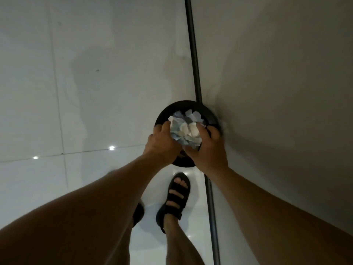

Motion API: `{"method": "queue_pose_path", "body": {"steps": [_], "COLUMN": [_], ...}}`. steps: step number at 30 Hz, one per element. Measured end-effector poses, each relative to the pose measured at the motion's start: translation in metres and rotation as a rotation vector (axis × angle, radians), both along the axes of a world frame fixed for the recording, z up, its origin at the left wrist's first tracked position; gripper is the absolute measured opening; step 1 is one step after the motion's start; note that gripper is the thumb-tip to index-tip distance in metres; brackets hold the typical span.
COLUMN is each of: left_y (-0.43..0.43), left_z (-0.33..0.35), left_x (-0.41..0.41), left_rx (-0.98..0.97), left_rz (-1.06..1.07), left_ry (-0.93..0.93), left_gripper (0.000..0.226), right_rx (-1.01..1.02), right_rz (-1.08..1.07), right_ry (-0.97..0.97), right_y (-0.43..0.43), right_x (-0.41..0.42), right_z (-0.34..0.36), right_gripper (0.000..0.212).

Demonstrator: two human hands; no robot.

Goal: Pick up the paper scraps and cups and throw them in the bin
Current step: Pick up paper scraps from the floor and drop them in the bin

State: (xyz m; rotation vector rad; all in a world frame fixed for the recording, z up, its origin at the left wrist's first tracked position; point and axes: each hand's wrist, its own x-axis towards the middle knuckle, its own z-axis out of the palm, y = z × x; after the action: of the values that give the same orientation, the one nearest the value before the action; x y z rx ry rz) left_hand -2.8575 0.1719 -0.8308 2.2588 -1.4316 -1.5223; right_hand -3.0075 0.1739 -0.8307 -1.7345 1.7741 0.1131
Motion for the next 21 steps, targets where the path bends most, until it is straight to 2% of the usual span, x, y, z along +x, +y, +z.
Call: {"method": "queue_pose_path", "body": {"steps": [4,8,14,21], "left_y": [0.026,0.029,0.037,0.109], "left_z": [0.004,0.05,0.168,0.311], "left_x": [0.027,0.062,0.122,0.189], "left_rx": [-0.007,-0.038,-0.075,-0.074], "left_rz": [-0.042,-0.057,-0.064,0.099], "left_ry": [-0.074,-0.131,-0.207,-0.298], "left_gripper": [0.072,0.076,0.077,0.071], "right_rx": [0.126,0.133,0.043,0.017], "right_rz": [-0.018,0.009,0.135,0.379], "right_ry": [0.054,0.065,0.018,-0.075], "right_y": [0.023,0.028,0.018,0.046], "right_x": [-0.001,0.017,0.076,0.147], "right_z": [0.003,0.048,0.161,0.288], "right_gripper": [0.079,0.077,0.077,0.074]}}
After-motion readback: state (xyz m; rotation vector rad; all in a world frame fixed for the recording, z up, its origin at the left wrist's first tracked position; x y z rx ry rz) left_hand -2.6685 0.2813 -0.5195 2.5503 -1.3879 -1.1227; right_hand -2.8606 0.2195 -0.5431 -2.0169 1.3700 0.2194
